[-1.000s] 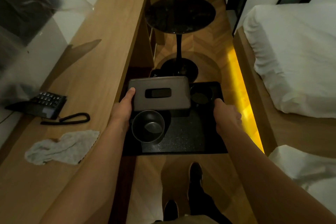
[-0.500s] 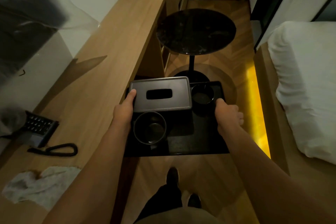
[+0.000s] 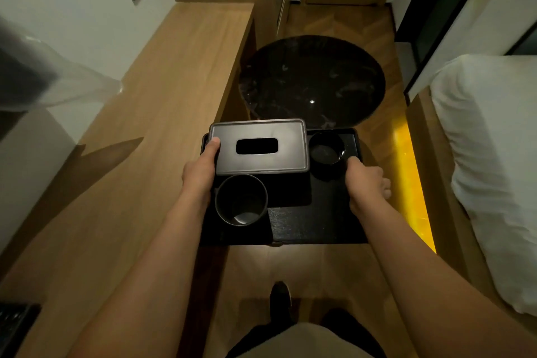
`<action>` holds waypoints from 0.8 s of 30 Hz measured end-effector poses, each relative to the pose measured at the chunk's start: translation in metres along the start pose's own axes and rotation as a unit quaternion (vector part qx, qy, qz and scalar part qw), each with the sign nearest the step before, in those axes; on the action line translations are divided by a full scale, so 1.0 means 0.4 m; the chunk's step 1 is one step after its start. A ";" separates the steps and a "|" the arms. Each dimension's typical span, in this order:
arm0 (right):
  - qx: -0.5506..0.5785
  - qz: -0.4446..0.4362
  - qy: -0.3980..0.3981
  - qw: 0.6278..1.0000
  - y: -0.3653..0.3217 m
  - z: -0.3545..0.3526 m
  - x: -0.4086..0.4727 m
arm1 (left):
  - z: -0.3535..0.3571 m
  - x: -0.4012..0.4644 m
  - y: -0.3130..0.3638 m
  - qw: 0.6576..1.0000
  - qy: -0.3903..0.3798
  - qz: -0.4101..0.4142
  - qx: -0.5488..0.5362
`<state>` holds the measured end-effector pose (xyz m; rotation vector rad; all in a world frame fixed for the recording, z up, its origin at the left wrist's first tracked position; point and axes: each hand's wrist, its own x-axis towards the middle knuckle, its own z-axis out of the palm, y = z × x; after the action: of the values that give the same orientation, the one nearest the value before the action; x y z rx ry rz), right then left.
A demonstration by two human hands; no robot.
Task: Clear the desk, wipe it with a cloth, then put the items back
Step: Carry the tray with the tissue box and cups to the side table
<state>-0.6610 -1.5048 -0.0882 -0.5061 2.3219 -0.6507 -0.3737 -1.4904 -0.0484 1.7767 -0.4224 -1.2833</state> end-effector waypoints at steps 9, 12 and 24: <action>-0.001 0.011 0.002 1.000 -0.232 0.094 0.209 | 0.186 0.237 0.140 1.000 -0.021 -0.020 -0.007; 0.002 -0.001 -0.007 1.000 -0.322 0.124 0.294 | 0.257 0.310 0.189 0.999 -0.023 -0.026 -0.011; -0.001 -0.015 -0.045 0.999 -0.646 0.196 0.579 | 0.524 0.553 0.396 0.999 0.022 -0.018 0.020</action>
<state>-0.7239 -1.8543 -0.1062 -0.5597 2.2347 -0.6274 -0.4364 -1.8274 -0.0684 1.8492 -0.3961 -1.2659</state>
